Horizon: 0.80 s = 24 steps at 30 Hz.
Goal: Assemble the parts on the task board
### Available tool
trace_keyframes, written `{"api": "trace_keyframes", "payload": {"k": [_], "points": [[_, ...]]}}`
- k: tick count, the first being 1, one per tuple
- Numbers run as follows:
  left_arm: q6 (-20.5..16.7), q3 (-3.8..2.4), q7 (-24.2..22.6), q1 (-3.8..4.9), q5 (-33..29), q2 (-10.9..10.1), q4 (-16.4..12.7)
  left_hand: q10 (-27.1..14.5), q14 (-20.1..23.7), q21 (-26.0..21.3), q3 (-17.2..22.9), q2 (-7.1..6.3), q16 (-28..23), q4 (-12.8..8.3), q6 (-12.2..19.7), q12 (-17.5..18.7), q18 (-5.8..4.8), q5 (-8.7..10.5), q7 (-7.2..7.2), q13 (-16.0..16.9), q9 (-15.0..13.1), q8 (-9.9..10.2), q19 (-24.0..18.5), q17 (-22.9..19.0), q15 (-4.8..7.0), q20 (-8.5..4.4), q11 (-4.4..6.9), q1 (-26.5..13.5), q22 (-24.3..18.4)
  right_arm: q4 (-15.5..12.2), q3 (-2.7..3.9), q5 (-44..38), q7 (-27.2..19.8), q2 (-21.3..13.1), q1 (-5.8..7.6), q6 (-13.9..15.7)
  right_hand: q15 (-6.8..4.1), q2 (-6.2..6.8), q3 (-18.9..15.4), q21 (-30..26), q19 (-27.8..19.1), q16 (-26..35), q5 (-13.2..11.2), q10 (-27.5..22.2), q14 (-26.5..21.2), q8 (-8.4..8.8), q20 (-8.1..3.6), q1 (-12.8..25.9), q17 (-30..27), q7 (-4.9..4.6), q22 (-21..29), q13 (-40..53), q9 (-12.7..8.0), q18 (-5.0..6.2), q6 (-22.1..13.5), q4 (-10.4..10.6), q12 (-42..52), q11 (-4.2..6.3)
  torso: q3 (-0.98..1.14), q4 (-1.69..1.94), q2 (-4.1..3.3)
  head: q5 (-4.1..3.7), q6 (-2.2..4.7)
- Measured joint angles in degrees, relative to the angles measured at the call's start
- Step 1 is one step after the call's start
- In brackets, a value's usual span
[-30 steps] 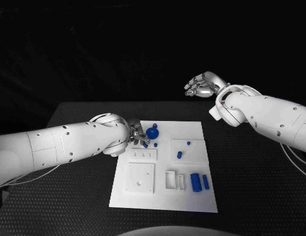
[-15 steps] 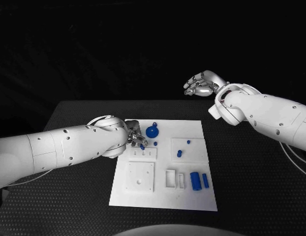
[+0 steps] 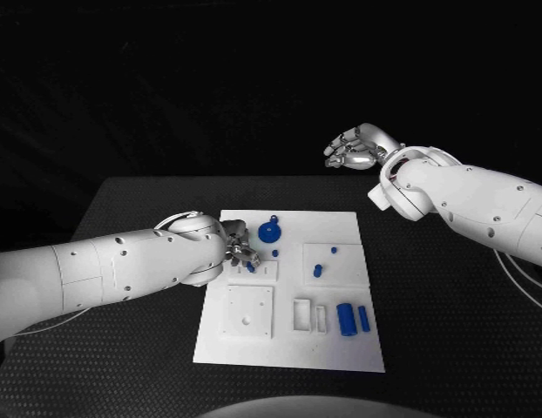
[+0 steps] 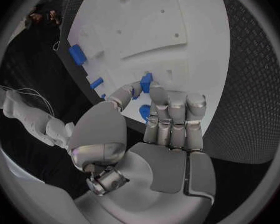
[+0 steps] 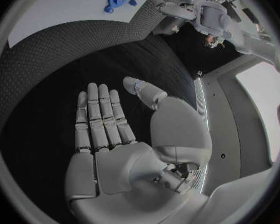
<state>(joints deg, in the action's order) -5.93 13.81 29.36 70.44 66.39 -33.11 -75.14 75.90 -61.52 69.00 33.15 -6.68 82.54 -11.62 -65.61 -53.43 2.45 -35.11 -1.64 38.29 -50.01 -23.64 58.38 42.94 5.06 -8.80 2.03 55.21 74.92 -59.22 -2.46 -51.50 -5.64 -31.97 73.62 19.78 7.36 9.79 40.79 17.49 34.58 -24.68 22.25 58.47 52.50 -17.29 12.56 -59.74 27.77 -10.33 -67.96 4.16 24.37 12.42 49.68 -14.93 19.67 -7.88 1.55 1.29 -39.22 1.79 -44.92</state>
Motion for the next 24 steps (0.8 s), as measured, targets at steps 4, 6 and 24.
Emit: {"api": "trace_keyframes", "payload": {"k": [4,6,24], "points": [[-0.01,-0.17,-0.15,-0.18,0.64,0.02,0.39,0.19,-0.19,0.0,0.0,0.0,0.0,0.0,-0.13,0.0,0.0,-0.91,0.12,0.06,-0.03,-0.19,0.1,0.0,0.19,-0.1,0.02,0.0,0.0,-0.05,0.0,-0.02,0.01,0.01,0.0,-0.05,0.0,0.0,0.0,0.0,-0.2,0.0,0.0,0.0,-0.01,0.0,-0.2,0.0,0.05,-0.17,-0.14,-0.06,-0.09,0.0,-0.17,0.0,0.0,0.0,0.02,-0.07,-0.01,0.01,0.0],[-0.05,-0.21,-0.23,-0.23,0.88,0.04,0.5,0.2,-0.2,0.0,0.0,0.0,0.0,0.0,-0.14,0.0,0.0,-1.12,0.13,0.06,-0.07,-0.39,0.08,0.0,0.19,-0.12,0.02,0.0,0.0,-0.07,0.0,-0.02,0.01,0.01,0.0,-0.06,0.0,0.0,0.0,0.0,-0.2,0.2,0.0,0.0,0.0,0.0,-0.2,0.0,0.06,-0.19,-0.14,-0.11,-0.09,0.0,-0.2,0.0,0.0,0.0,0.02,-0.08,-0.02,0.01,0.0],[-4.52,-0.05,-0.65,-0.87,1.93,-1.03,-1.67,0.05,-0.22,0.22,0.0,-0.01,0.0,0.0,-0.05,0.0,-0.44,-1.23,0.26,0.17,0.28,-0.43,-0.03,0.1,0.17,-0.4,0.19,-0.01,-0.01,-0.73,0.0,-0.03,0.04,-0.3,-0.01,-0.14,0.0,0.0,0.0,-0.2,-0.2,0.19,-0.01,0.0,0.0,0.0,-0.2,0.0,0.05,-0.19,-0.27,-0.12,-0.14,0.0,-0.19,0.0,-0.22,0.0,0.08,-0.04,-0.01,-0.32,-0.1]]}}
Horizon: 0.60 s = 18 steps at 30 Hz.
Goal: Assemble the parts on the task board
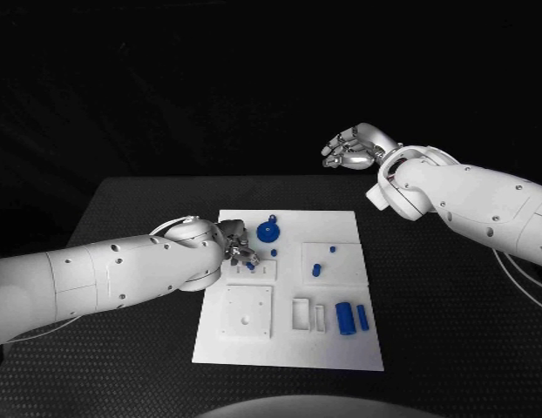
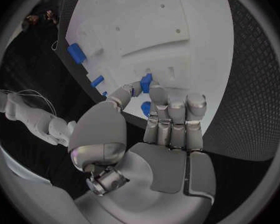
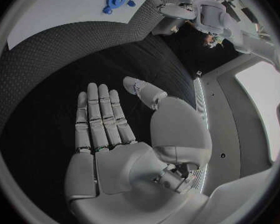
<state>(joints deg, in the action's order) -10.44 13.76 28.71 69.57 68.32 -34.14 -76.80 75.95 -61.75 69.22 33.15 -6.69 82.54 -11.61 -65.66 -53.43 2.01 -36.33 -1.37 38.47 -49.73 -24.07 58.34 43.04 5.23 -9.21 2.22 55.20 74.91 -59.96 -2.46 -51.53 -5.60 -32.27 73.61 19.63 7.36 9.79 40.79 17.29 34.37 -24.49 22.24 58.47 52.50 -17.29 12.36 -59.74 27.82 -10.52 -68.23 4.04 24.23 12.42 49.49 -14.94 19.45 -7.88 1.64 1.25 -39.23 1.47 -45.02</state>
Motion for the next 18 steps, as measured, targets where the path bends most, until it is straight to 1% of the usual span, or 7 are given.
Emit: {"api": "trace_keyframes", "payload": {"k": [3,9,10,12,13,14,18], "points": [[-2.18,0.04,-0.07,-0.22,0.03,-0.72,-0.64,0.0,0.0,0.0,0.0,-0.1,0.0,0.0,0.0,0.0,-0.01,0.0,0.0,0.0,0.01,-0.07,0.0,0.0,0.0,0.0,0.0,-0.19,0.0,-0.16,0.0,-0.02,0.0,-0.18,0.0,-0.02,0.0,0.0,0.0,0.0,0.0,0.0,0.0,0.0,0.0,0.0,0.0,0.0,0.05,0.0,0.0,-0.03,0.0,0.0,0.0,0.0,0.0,0.0,-0.01,0.02,-0.01,0.01,-0.01],[-6.52,0.04,-0.31,-0.54,0.11,-1.46,-1.94,0.0,-0.01,0.0,0.0,-0.36,0.0,0.0,0.0,-0.26,-0.01,-0.01,0.0,0.07,0.01,-0.07,0.0,-0.01,-0.01,0.01,0.0,-0.43,0.0,-0.27,0.0,-0.04,0.03,-0.61,-0.01,-0.02,0.0,0.0,0.0,-0.23,-0.21,0.2,0.0,0.0,0.0,0.0,0.21,0.0,0.05,0.0,-0.06,-0.03,0.0,0.0,0.0,0.0,0.0,0.0,-0.03,0.09,0.02,-0.26,-0.06],[-6.94,0.04,-0.35,-0.6,0.12,-1.53,-2.04,0.0,-0.02,0.0,0.0,-0.47,0.0,0.0,0.0,-0.26,-0.01,-0.7,0.0,0.09,0.02,-0.29,0.0,-0.01,-0.01,0.01,0.0,-0.48,0.0,-0.27,0.0,-0.04,0.04,-0.62,-0.01,-0.02,0.0,0.0,0.0,-0.23,-0.21,0.2,0.0,0.0,0.0,0.0,0.21,0.0,0.05,0.0,-0.07,-0.03,0.01,0.0,0.0,0.0,0.0,0.0,-0.04,0.1,0.03,-0.26,-0.09],[-7.64,0.02,-0.4,-0.82,0.12,-1.62,-2.2,0.01,-0.05,0.0,0.01,-0.73,0.0,0.0,0.0,-0.26,-0.01,-0.79,0.0,0.09,0.17,-0.4,0.02,-0.01,-0.04,-0.01,0.0,-0.48,0.0,-0.29,0.0,-0.04,0.05,-0.61,-0.01,-0.03,0.0,0.0,0.0,-0.22,-0.21,0.2,0.0,0.0,0.0,0.0,0.21,0.0,0.05,0.0,-0.07,-0.03,0.01,0.0,0.0,0.0,0.0,0.0,-0.04,0.1,0.03,-0.23,-0.13],[-7.85,0.01,-0.42,-0.96,0.12,-1.62,-2.25,0.03,-0.19,0.0,0.01,-0.9,0.0,0.01,0.0,-0.26,-0.01,-1.15,0.0,0.08,0.18,-0.4,0.12,-0.01,0.0,-0.11,0.01,-0.5,0.0,-0.29,0.0,-0.04,0.06,-0.59,-0.01,-0.03,-0.01,0.0,-0.1,-0.22,-0.21,0.2,0.0,0.0,0.0,0.0,0.21,0.0,0.05,0.0,-0.07,-0.03,0.01,0.0,0.01,-0.1,0.0,0.0,-0.04,0.1,0.03,-0.19,-0.14],[-8.01,0.01,-0.44,-1.11,0.12,-1.62,-2.29,0.22,-0.42,0.0,0.02,-0.94,0.0,0.01,-0.17,-0.26,-0.01,-1.31,0.16,0.08,0.19,-0.4,0.23,-0.01,0.22,-0.21,0.2,-0.53,0.0,-0.3,0.0,-0.04,0.06,-0.58,-0.01,-0.04,-0.01,0.0,-0.16,-0.22,-0.21,0.2,0.0,0.0,0.0,0.0,0.21,0.0,0.04,0.0,-0.07,-0.03,0.01,0.01,0.0,-0.16,0.0,0.0,-0.03,0.09,0.03,-0.17,-0.15],[-8.25,0.04,-0.49,-1.67,-0.03,-1.53,-2.29,0.34,-0.62,0.22,0.11,-0.97,0.0,0.11,-0.26,-0.26,-0.02,-1.38,0.25,0.13,0.34,-0.4,0.33,-0.01,0.39,-0.31,0.26,-0.51,0.03,-0.3,0.0,-0.04,0.09,-0.53,-0.01,-0.08,0.15,0.0,-0.16,-0.22,-0.21,0.2,0.0,0.0,-0.16,0.0,0.21,0.0,0.04,0.01,-0.14,-0.03,0.01,0.0,0.01,-0.16,-0.22,0.0,-0.07,0.04,0.03,-0.1,-0.2]]}}
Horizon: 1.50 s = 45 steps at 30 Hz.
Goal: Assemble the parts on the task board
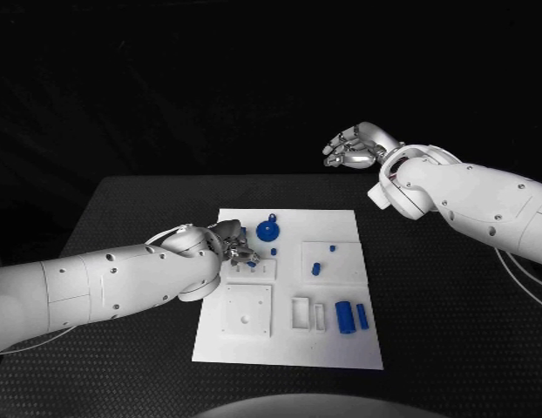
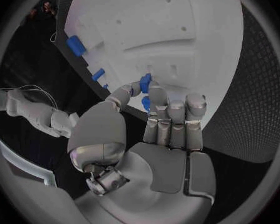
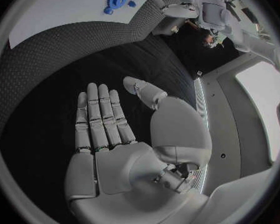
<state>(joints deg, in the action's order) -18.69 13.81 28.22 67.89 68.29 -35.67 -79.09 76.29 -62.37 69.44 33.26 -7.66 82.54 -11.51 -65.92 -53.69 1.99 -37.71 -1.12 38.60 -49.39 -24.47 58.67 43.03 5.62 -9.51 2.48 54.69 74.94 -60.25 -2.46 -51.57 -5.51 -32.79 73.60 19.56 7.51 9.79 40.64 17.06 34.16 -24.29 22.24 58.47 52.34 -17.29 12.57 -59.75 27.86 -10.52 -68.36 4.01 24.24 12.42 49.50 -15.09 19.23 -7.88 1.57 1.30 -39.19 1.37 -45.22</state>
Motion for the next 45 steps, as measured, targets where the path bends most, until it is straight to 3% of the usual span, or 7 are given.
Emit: {"api": "trace_keyframes", "payload": {"k": [17,45], "points": [[0.73,0.0,-0.08,-0.17,-1.23,0.25,0.02,0.02,-0.11,0.0,0.01,0.0,0.0,0.01,-0.12,0.0,-0.01,0.0,0.1,-0.01,0.08,0.07,0.0,-0.01,-0.1,0.02,0.38,0.0,0.0,0.08,0.0,-0.02,0.1,0.11,-0.05,-0.13,0.01,0.0,0.0,-0.22,0.0,0.0,0.0,0.0,-0.01,0.0,0.0,0.0,0.04,0.0,-0.06,0.01,-0.05,0.0,0.0,0.0,0.0,0.0,0.03,-0.03,-0.03,-0.07,-0.47],[2.23,-0.14,-0.34,-0.53,-1.24,0.35,0.9,0.12,-0.2,0.0,0.01,0.04,0.0,0.01,-0.01,0.0,0.01,0.0,0.22,0.02,0.22,-0.18,0.08,-0.02,0.18,0.14,0.3,-0.04,-0.02,0.13,0.0,-0.03,0.13,0.18,-0.19,-0.32,-0.02,0.23,0.0,-0.22,0.0,0.22,-0.05,0.0,0.02,0.0,0.0,-0.23,0.13,0.01,-0.23,-0.03,-0.09,0.0,0.01,0.0,0.0,0.0,0.03,-0.03,-0.01,-0.24,-0.55]]}}
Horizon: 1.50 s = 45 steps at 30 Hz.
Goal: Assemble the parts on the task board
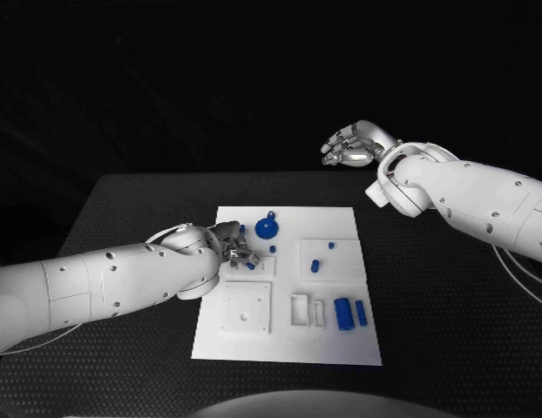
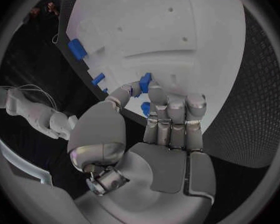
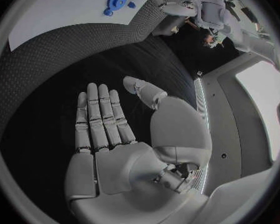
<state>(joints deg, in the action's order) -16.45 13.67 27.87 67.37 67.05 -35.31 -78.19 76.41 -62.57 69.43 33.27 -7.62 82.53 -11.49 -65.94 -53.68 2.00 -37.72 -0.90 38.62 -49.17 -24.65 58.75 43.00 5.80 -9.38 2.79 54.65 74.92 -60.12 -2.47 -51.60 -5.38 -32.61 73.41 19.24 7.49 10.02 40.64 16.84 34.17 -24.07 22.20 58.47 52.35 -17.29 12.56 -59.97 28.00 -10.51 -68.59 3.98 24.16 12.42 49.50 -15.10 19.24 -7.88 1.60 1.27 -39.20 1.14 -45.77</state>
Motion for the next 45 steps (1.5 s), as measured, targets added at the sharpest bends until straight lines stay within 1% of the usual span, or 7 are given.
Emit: {"api": "trace_keyframes", "payload": {"k": [11,12,13,23,34,38,45], "points": [[-0.04,0.07,0.01,-0.12,0.12,-0.01,0.14,0.01,-0.01,0.0,0.0,0.0,0.0,0.0,0.0,0.01,0.01,0.0,0.0,-0.01,0.18,-0.15,-0.08,0.0,0.0,0.09,-0.01,0.0,0.0,0.0,0.0,-0.01,0.01,0.02,-0.02,-0.03,-0.04,0.0,0.0,-0.21,0.0,0.0,0.0,0.0,0.04,0.0,0.0,0.0,0.0,0.0,-0.05,0.0,0.01,0.0,0.0,0.0,-0.22,0.0,-0.04,0.02,-0.01,0.01,0.13],[-0.04,0.07,0.01,-0.12,0.13,-0.01,0.14,0.01,-0.02,0.0,0.0,0.0,0.0,0.0,0.0,0.01,0.01,0.0,0.0,-0.01,0.18,-0.15,-0.08,0.0,0.0,0.09,-0.01,0.0,-0.01,-0.01,0.0,-0.01,0.01,0.02,-0.02,-0.04,-0.04,0.0,0.0,-0.21,0.0,0.0,0.0,0.0,0.04,0.0,0.0,0.0,-0.01,0.0,-0.06,0.0,0.01,-0.06,0.0,0.0,-0.22,0.0,-0.04,0.02,-0.01,0.01,0.16],[-0.04,0.07,0.01,-0.12,0.13,-0.01,0.14,0.01,-0.02,0.0,0.0,0.0,0.0,0.0,0.0,0.01,0.02,0.0,0.0,-0.01,0.17,-0.15,-0.08,0.0,-0.01,0.09,-0.01,0.0,-0.01,-0.01,0.0,-0.01,0.02,0.02,-0.02,-0.04,-0.04,0.0,0.0,-0.21,0.0,0.0,0.0,0.0,0.04,0.0,0.0,0.0,-0.01,0.0,-0.09,0.0,0.01,-0.58,0.0,0.0,-0.22,0.0,-0.04,0.02,-0.01,0.01,0.19],[0.11,0.06,0.02,-0.12,0.2,-0.01,0.15,-0.09,-0.09,0.0,0.06,0.0,0.0,0.06,-0.01,0.01,0.02,0.0,-0.01,-0.02,0.15,-0.14,-0.08,-0.01,-0.07,0.1,0.09,0.0,-0.01,-0.05,0.01,-0.01,0.05,0.0,-0.03,-0.1,-0.04,0.0,0.0,-0.21,0.0,0.22,0.0,0.0,0.04,0.0,0.0,0.0,0.04,0.0,-0.14,0.01,-0.04,-0.58,0.0,0.0,-0.22,0.0,-0.01,0.01,-0.01,0.08,0.28],[2.3,-0.12,0.2,0.07,1.46,0.32,0.45,-0.11,-0.11,0.0,0.28,0.01,0.0,0.28,-0.02,0.01,0.03,0.04,-0.01,-0.02,0.28,-0.15,-0.07,-0.01,-0.08,0.12,0.11,0.0,0.02,-0.05,0.01,-0.01,0.1,0.05,-0.04,-0.22,-0.04,0.0,0.0,-0.21,0.0,0.22,0.0,0.0,0.04,0.0,0.0,0.0,0.04,0.0,-0.16,0.01,-0.04,-0.56,0.0,0.0,-0.22,0.0,0.03,-0.07,0.0,0.22,0.15],[3.3,-0.19,0.28,0.17,2.24,0.47,0.5,-0.1,-0.12,0.0,1.07,0.01,0.0,1.07,-0.1,0.01,0.04,1.77,-0.09,-0.02,1.07,-0.41,0.0,-0.01,-0.09,0.19,0.11,-0.01,0.03,-0.05,0.01,-0.01,0.13,0.07,-0.04,-0.25,-0.04,0.0,0.0,-0.44,0.0,0.22,0.0,0.0,0.04,0.0,0.0,0.0,0.03,0.0,-0.22,0.01,-0.04,-0.55,0.0,0.0,-0.22,0.0,0.03,-0.1,0.0,0.25,0.06],[4.38,-0.25,0.43,0.28,3.22,0.9,0.75,0.0,-0.01,0.0,1.54,0.0,0.0,1.54,-0.15,0.04,0.05,2.49,-0.06,0.11,1.64,-0.83,0.01,0.02,0.03,0.2,0.19,-0.01,0.03,-0.09,0.0,-0.01,0.15,0.11,-0.04,-0.29,-0.04,-0.23,0.0,-0.44,0.0,0.22,0.0,0.0,0.04,0.0,0.0,-0.23,0.09,0.0,-0.22,0.01,-0.03,-0.54,0.0,0.0,-0.22,0.0,0.04,-0.07,-0.02,0.21,-0.05]]}}
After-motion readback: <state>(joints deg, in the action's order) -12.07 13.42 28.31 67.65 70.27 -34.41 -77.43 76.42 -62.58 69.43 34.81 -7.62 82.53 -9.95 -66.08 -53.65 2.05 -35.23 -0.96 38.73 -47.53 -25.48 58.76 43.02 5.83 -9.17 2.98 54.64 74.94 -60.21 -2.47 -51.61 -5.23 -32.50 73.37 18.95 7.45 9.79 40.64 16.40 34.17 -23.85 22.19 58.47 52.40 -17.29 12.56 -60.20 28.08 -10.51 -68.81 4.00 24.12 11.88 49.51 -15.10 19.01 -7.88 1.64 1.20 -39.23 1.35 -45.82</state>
